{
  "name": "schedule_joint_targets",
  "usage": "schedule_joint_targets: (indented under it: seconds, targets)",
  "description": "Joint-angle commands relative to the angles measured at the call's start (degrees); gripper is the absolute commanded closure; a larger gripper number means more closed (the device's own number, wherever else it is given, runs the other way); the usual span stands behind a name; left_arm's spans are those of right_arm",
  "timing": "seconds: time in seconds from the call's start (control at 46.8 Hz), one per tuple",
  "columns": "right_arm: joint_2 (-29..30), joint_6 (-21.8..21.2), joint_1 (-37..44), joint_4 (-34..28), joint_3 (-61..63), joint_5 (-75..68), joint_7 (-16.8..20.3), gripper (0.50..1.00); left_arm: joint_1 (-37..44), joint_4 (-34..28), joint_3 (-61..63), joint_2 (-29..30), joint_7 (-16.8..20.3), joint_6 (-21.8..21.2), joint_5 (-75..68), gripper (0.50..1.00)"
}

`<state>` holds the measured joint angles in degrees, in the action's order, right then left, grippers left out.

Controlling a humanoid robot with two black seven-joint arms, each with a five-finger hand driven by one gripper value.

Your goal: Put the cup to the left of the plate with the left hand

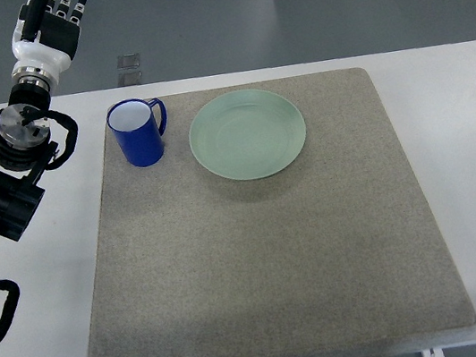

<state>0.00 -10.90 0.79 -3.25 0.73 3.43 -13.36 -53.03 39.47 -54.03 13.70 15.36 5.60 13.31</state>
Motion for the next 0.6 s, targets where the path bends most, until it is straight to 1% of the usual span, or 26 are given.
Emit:
schedule_joint_targets:
  seconds: [0.0, 0.577]
  targets:
    - [0.0, 0.0, 0.0, 0.0, 0.0, 0.0, 0.0, 0.568, -0.1, 0.0, 0.2, 0.1, 0.0, 0.1, 0.0, 0.501]
    - [0.0, 0.0, 0.0, 0.0, 0.1, 0.0, 0.0, 0.568, 0.1, 0.0, 0.5, -0.1, 0.1, 0.2, -1.1, 0.501]
